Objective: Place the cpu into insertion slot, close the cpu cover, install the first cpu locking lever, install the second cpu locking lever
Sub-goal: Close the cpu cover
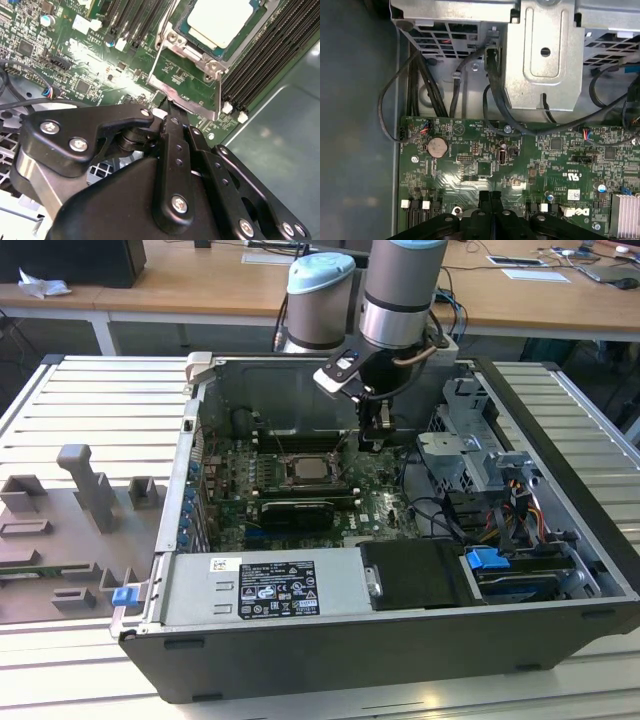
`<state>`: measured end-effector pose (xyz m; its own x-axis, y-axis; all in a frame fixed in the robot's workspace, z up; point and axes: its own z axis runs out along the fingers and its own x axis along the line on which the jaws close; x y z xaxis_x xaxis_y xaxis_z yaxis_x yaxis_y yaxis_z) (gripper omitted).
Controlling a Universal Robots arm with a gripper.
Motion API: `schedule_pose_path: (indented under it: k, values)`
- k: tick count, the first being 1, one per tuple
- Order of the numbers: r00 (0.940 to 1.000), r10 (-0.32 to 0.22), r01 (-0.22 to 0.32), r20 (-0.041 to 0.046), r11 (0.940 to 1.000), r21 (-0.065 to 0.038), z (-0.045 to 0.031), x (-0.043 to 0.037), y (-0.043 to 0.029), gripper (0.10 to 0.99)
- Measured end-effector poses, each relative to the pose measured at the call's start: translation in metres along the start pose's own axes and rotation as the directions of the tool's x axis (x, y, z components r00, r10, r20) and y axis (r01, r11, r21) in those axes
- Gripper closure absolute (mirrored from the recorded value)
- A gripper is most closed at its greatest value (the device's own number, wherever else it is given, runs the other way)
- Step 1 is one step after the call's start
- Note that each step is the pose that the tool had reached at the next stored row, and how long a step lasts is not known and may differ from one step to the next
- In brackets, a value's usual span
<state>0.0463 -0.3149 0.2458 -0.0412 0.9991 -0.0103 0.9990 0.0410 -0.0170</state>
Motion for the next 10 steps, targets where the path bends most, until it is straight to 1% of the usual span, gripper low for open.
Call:
schedule_pose_path:
  k: [6, 9, 10]
  values:
    - [1.0000, -0.001, 0.001, 0.0000, 1.0000, 0.000, 0.0001, 0.0003, -0.0060, 0.980]
    - [1.0000, -0.001, 0.001, 0.0000, 1.0000, 0.000, 0.0002, 0.0005, -0.0109, 0.980]
    - [1.0000, 0.000, 0.000, -0.0002, 1.0000, 0.000, 0.0004, 0.0006, -0.0140, 0.980]
